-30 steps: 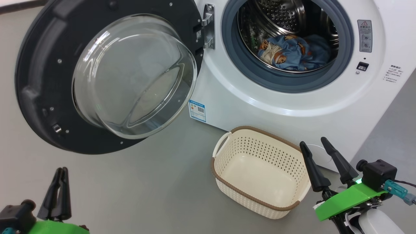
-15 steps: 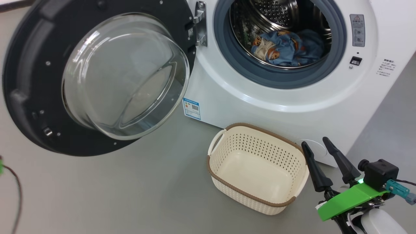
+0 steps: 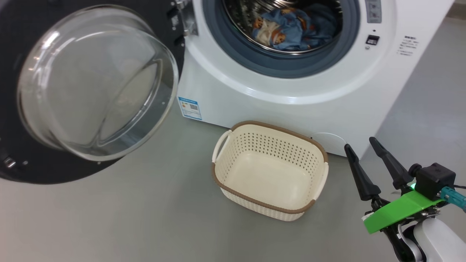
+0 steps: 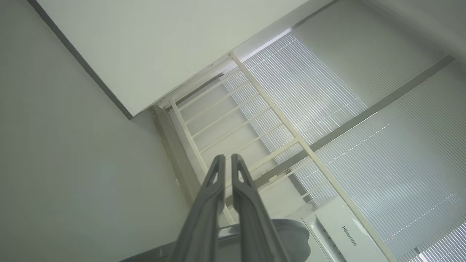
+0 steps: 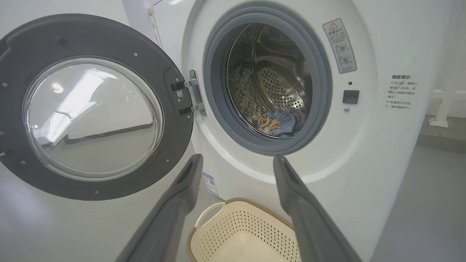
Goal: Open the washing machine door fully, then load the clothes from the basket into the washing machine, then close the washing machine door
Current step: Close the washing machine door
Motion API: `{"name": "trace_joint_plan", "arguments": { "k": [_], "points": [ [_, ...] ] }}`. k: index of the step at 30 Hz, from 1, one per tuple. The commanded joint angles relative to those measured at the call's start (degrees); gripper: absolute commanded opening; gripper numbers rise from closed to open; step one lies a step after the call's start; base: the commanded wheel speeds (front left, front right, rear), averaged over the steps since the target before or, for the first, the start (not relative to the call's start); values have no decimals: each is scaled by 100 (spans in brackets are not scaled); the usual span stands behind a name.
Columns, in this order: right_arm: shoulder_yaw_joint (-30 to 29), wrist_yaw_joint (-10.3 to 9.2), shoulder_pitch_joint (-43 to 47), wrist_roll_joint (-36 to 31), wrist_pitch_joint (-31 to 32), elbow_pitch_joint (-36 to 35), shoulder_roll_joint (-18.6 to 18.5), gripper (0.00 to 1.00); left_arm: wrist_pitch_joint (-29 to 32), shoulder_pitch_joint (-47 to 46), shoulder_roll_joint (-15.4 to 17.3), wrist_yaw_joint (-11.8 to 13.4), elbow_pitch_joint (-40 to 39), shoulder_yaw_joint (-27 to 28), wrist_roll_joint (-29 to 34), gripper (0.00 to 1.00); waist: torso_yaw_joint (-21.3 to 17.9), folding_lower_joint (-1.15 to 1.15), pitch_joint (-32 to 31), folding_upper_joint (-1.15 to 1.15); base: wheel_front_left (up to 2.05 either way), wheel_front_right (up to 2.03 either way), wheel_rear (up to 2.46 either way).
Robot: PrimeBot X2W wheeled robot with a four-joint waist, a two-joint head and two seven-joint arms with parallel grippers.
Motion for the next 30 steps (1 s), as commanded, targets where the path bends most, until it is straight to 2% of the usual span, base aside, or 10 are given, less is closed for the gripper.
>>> {"name": "trace_joint_plan", "arguments": {
  "k": [1, 10, 20, 25, 30],
  "points": [
    [115, 25, -141, -68, -29, -147, -104, 100, 64, -197, 430, -69, -26, 153, -39, 0, -234, 0, 189, 0, 0, 0, 0],
    [-26, 25, -273, -208, 136, -341, -219, 100, 81, -772, 922, -70, 1643, 444, -285, 0, -672, 0, 590, 0, 0, 0, 0],
    [-217, 25, -253, -353, 254, -580, -202, 100, 151, -1192, 1333, -82, 2712, 464, -305, 0, -938, 0, 836, 0, 0, 0, 0],
    [-250, 25, -233, -373, 252, -583, -160, 100, 625, -1272, 1388, -84, 3010, 307, -250, 0, -950, 0, 826, 0, 0, 0, 0],
    [-281, 25, -172, -351, 202, -541, -100, 100, 1592, -1232, 1353, -86, 3137, -19, -117, 0, -874, 0, 728, 0, 0, 0, 0]
  ]
}}
